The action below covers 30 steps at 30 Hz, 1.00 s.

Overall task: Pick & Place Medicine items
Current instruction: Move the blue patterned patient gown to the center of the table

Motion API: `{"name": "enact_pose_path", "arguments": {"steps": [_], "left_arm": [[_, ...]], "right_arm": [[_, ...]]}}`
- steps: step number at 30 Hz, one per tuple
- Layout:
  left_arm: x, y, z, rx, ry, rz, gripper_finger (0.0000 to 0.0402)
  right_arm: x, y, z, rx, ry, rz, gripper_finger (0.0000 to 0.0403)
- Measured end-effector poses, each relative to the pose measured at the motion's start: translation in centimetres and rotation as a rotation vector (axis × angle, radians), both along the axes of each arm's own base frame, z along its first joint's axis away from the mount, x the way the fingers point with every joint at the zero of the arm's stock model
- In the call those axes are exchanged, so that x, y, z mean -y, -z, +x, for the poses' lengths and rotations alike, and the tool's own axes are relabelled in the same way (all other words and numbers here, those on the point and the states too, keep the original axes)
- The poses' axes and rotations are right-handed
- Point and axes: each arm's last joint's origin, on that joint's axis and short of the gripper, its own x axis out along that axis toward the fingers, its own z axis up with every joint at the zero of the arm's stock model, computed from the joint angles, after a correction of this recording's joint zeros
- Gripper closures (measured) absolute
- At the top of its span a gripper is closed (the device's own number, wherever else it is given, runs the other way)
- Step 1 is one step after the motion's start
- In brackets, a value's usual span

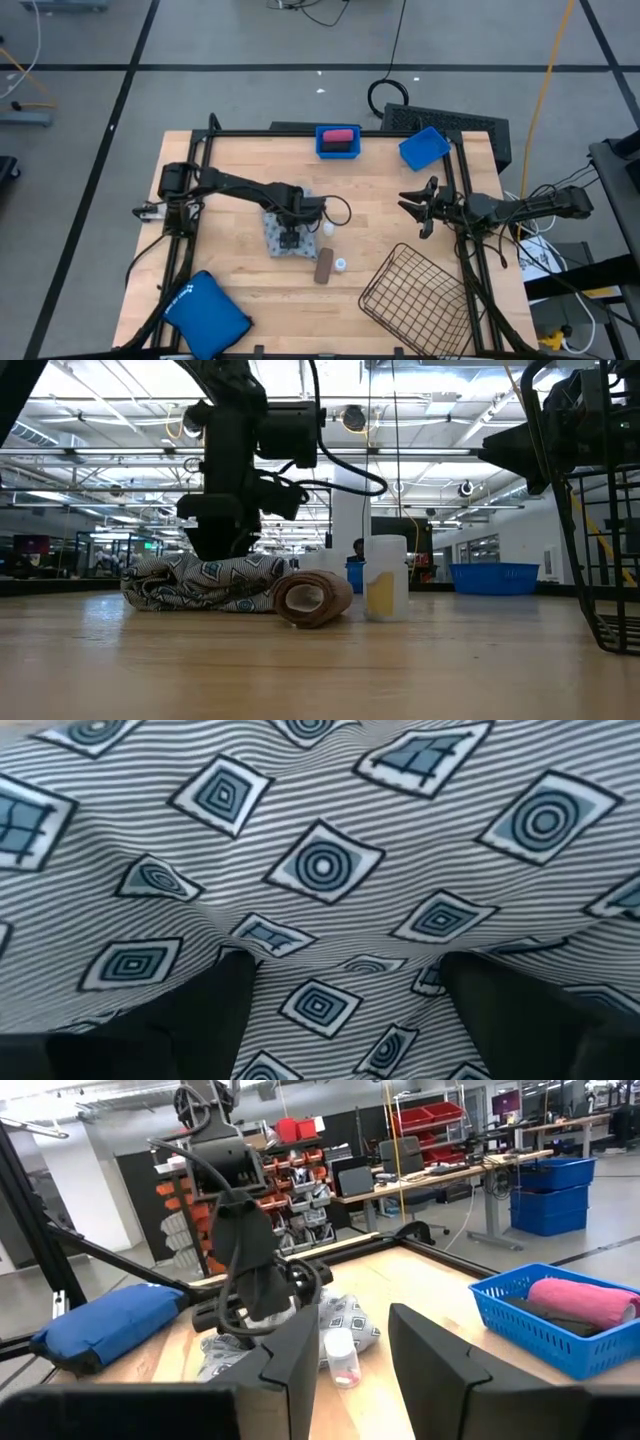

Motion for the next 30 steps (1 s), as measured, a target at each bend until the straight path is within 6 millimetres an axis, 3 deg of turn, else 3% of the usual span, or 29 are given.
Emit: {"name": "enact_pose_path", "arguments": {"steps": [6,9,12,20,26,30], "left_arm": [[-0.5,0.5,0.6,0.062,-0.002,-0.075,0.0067],[-0.4,0.5,0.8,0.081,0.034,-0.076,0.0087],[-0.4,0.7,0.7,0.088,0.036,-0.089,0.0146],[-1.1,1.4,0.2,0.096,-0.067,-0.14,0.0365],[-0.5,0.2,-0.1,0.117,-0.066,-0.09,0.0372],[0.1,-2.9,-1.3,0.167,-0.087,-0.046,0.0374]], "right_arm": [[0.0,0.0,0.0,-0.002,0.0,-0.001,0.0287],[0.0,0.0,0.0,-0.001,0.0,-0.001,0.0287],[0.0,0.0,0.0,-0.001,0.0,-0.001,0.0287],[0.0,0.0,0.0,-0.001,-0.001,-0.001,0.0287],[0.0,0.0,0.0,-0.001,-0.001,-0.001,0.0287],[0.0,0.0,0.0,-0.001,-0.001,-0.001,0.0287]]}}
